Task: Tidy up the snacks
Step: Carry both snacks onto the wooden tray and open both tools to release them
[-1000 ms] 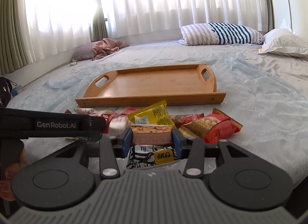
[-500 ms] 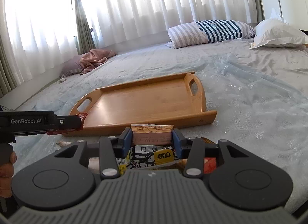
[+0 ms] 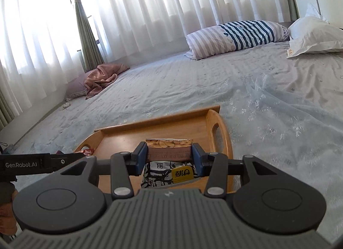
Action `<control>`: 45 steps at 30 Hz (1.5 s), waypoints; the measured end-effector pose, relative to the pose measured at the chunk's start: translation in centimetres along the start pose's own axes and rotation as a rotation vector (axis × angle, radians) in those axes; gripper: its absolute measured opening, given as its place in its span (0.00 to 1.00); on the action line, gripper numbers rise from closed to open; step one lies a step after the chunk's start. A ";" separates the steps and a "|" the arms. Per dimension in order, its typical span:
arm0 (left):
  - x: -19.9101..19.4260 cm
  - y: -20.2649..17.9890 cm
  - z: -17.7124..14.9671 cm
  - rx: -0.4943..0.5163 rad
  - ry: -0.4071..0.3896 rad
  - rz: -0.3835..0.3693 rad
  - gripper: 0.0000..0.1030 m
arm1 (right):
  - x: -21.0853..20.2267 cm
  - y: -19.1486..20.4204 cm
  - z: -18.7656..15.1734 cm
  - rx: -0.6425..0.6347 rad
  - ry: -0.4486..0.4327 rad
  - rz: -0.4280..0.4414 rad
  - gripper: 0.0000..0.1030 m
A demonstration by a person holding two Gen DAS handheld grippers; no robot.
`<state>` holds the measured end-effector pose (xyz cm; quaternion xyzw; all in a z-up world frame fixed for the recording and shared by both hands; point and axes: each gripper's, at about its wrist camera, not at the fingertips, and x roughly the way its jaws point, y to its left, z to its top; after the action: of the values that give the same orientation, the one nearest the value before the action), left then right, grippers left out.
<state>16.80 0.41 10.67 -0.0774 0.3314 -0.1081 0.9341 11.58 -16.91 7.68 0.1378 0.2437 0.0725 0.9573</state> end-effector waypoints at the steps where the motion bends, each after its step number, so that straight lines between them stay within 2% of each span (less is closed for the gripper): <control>1: 0.7 0.1 0.7 -0.007 0.012 -0.012 0.63 | 0.6 -0.1 0.5 -0.010 -0.001 -0.002 0.48; 4: 3.7 0.3 3.1 -0.033 0.068 -0.045 0.63 | 3.0 -0.2 2.3 -0.063 0.014 -0.004 0.48; 11: 10.9 0.5 7.4 -0.054 0.150 -0.024 0.63 | 10.2 -1.5 5.7 -0.075 0.153 0.008 0.48; 18: 17.7 0.6 9.1 -0.045 0.219 0.030 0.63 | 16.1 -2.5 6.2 -0.078 0.232 0.007 0.48; 23: 20.9 0.8 9.2 -0.054 0.240 0.019 0.63 | 19.2 -3.0 6.0 -0.052 0.255 -0.011 0.48; 30: 22.8 0.6 8.6 -0.029 0.255 0.012 0.63 | 21.6 -4.1 5.3 -0.019 0.277 -0.027 0.48; 42: 23.7 0.2 8.5 -0.009 0.239 0.011 0.63 | 22.0 -4.9 5.2 0.020 0.263 0.008 0.48; 45: 23.6 0.4 8.6 -0.022 0.231 0.009 0.66 | 21.9 -4.9 5.2 0.026 0.255 0.007 0.54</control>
<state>40.20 -4.60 2.95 -0.0731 0.4383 -0.1086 0.8892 33.52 -18.29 0.85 0.1407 0.3640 0.0896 0.9164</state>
